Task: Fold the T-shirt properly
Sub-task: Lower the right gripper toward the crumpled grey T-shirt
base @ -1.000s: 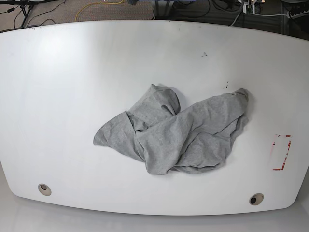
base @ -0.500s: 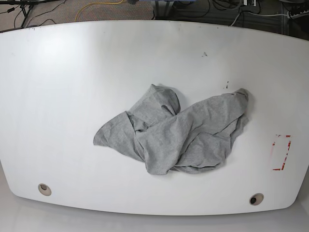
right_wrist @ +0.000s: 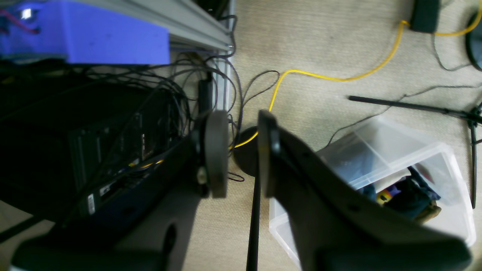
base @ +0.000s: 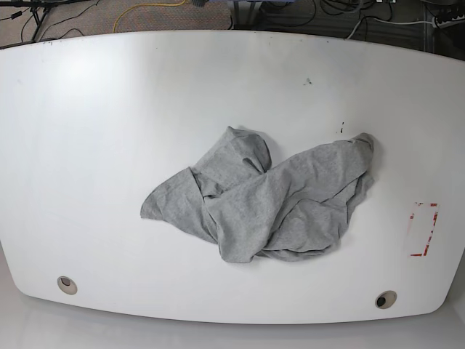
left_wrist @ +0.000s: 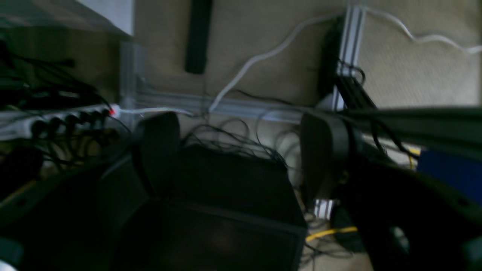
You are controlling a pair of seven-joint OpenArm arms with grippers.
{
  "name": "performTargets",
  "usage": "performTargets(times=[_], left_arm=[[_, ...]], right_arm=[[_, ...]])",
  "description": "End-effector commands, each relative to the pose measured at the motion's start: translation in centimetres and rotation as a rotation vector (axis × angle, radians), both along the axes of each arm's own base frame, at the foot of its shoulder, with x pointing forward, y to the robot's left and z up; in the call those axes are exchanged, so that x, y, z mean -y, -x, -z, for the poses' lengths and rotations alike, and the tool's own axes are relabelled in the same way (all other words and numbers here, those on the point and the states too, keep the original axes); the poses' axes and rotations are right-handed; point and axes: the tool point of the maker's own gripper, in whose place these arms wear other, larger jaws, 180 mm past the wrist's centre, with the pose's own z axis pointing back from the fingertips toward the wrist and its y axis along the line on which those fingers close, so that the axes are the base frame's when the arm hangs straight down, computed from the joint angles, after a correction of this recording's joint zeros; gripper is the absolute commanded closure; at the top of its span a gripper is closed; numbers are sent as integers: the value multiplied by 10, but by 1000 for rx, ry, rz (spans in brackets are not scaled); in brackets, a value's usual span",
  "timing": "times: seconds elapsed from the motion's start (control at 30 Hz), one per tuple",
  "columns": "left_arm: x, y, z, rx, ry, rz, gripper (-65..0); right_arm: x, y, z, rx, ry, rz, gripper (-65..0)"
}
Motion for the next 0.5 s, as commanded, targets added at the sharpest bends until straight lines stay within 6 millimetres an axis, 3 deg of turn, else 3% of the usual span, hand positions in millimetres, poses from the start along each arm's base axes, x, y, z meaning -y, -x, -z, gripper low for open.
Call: performTargets(times=[0.0, 0.47], left_arm=[[-3, 0, -14, 31, -9, -3, -460], [0, -40, -68, 200, -6, -1, -460]], right_arm=[[2, 5, -11, 11, 0, 4, -128], [6, -65, -73, 240, 33, -29, -128]])
